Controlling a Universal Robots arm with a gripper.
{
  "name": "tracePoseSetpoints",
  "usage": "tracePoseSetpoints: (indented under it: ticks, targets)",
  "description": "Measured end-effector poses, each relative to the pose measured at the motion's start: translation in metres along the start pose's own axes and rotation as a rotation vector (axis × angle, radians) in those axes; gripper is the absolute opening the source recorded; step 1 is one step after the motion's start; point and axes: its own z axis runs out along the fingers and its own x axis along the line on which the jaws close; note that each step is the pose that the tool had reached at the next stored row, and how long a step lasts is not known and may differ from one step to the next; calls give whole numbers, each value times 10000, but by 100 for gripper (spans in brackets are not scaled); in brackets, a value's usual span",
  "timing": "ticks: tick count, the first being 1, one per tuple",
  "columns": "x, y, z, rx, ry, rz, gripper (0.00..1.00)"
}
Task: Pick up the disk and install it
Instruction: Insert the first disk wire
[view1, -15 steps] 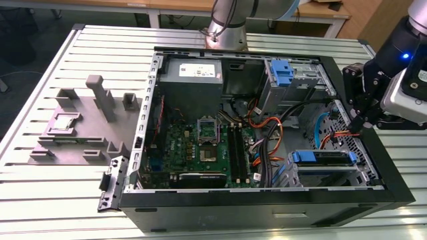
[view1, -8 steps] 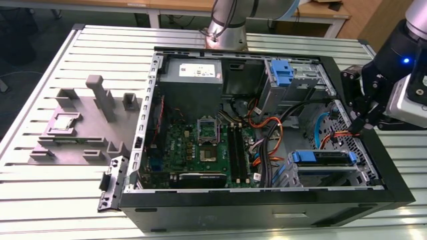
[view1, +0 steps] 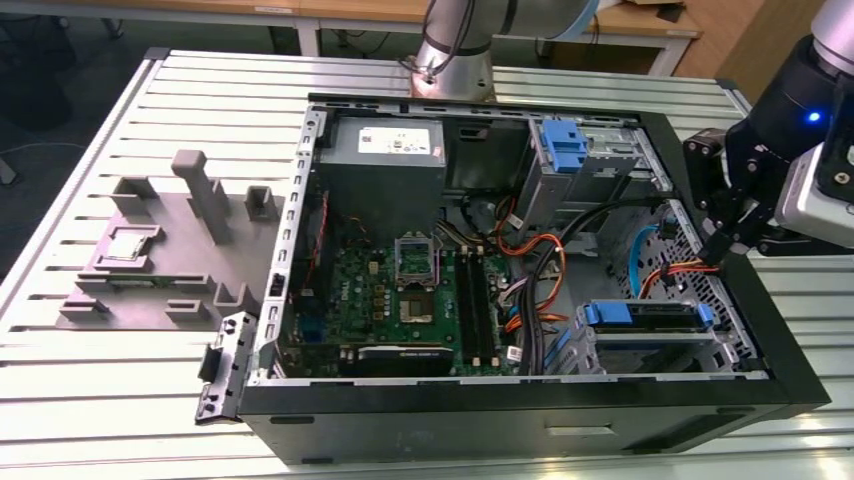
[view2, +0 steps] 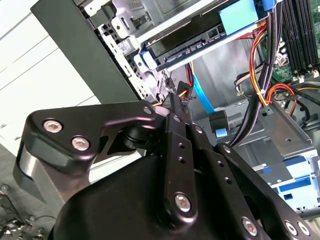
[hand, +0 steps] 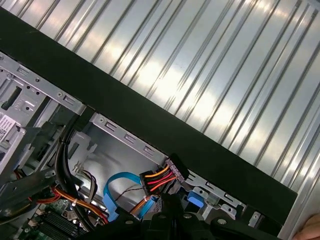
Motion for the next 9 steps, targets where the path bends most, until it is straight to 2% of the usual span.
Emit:
tracePoseSetpoints:
  ticks: [9]
  targets:
    - [1,1,0,-3,-2,-1,10]
